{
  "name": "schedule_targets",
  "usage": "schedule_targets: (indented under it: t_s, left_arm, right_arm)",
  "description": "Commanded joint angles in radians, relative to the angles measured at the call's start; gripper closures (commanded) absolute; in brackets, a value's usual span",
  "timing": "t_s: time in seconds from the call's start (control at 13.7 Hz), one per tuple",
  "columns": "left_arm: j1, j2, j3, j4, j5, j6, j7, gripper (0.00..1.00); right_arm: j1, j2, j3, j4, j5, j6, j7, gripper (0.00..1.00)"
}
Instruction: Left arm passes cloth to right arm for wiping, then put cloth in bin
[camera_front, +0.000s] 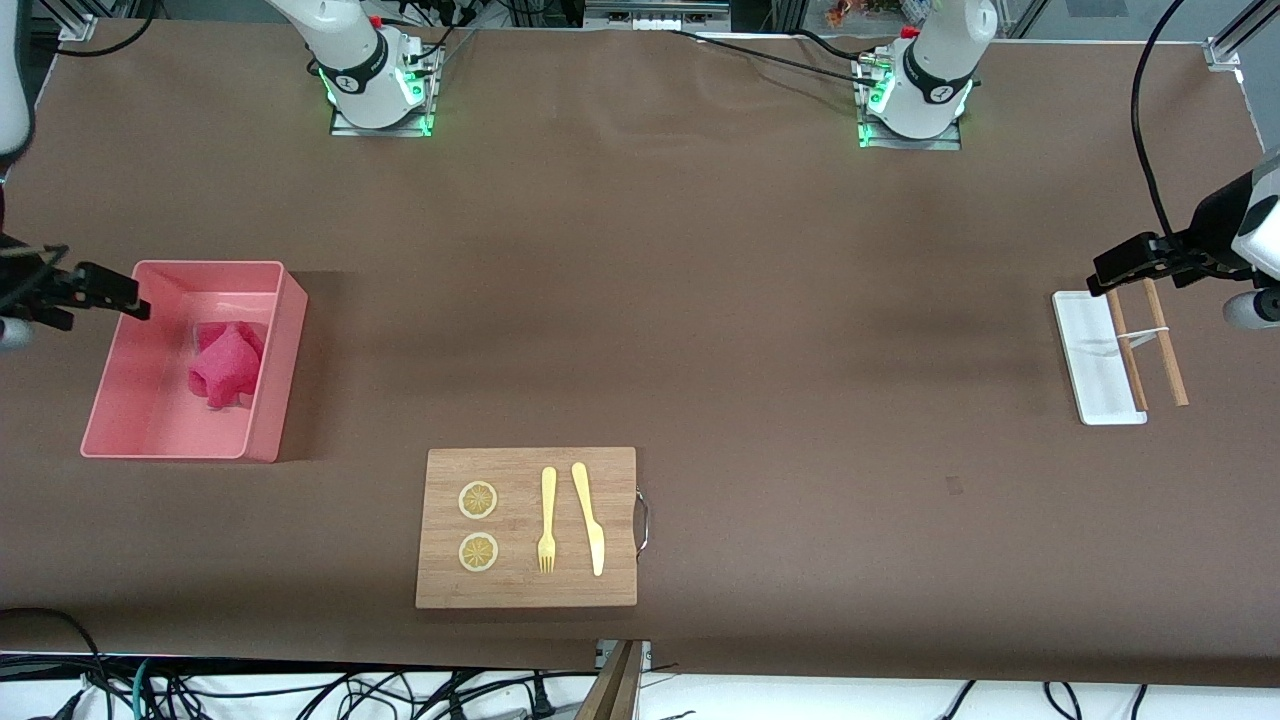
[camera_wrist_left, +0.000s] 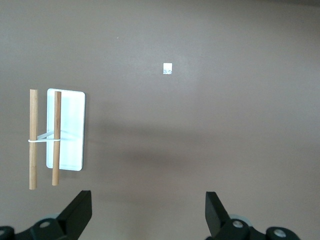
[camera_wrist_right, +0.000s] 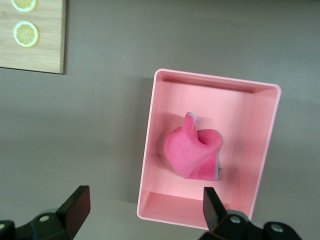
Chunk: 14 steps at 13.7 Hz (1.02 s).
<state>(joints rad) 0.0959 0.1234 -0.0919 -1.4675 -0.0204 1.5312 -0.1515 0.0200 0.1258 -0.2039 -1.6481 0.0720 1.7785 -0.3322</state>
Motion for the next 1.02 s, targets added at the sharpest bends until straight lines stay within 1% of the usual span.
schedule_targets:
  t_s: [0.0, 0.07, 0.22, 0.29, 0.37, 0.51, 0.66, 0.95]
  left_arm:
    - [0.002, 0.012, -0.002, 0.032, 0.014, -0.019, 0.013, 0.0]
    - [0.002, 0.012, -0.002, 0.032, 0.014, -0.019, 0.013, 0.0]
    - [0.001, 0.012, -0.002, 0.032, 0.014, -0.019, 0.013, 0.0]
    - [0.001, 0.012, -0.002, 0.03, 0.014, -0.019, 0.013, 0.0]
    - [0.001, 0.012, -0.002, 0.032, 0.014, -0.019, 0.013, 0.0]
    - [0.001, 0.012, -0.002, 0.032, 0.014, -0.019, 0.013, 0.0]
    - [0.001, 0.012, -0.002, 0.032, 0.016, -0.019, 0.013, 0.0]
    - [0.002, 0.012, -0.002, 0.032, 0.014, -0.019, 0.013, 0.0]
  right_arm:
    - [-0.005, -0.083, 0.007, -0.036, -0.023, 0.001, -0.007, 0.0]
    - [-0.006, -0.095, 0.014, -0.032, -0.032, -0.01, -0.008, 0.0]
    - [-0.009, -0.136, 0.084, -0.015, -0.112, -0.105, 0.046, 0.0]
    - [-0.009, -0.143, 0.099, -0.004, -0.123, -0.14, 0.126, 0.0]
    - [-0.009, -0.146, 0.104, 0.002, -0.115, -0.172, 0.186, 0.0]
    - [-0.009, -0.15, 0.119, 0.008, -0.107, -0.207, 0.222, 0.0]
    - [-0.009, -0.152, 0.171, 0.016, -0.11, -0.228, 0.315, 0.0]
    - [-0.009, -0.124, 0.159, 0.053, -0.112, -0.229, 0.328, 0.0]
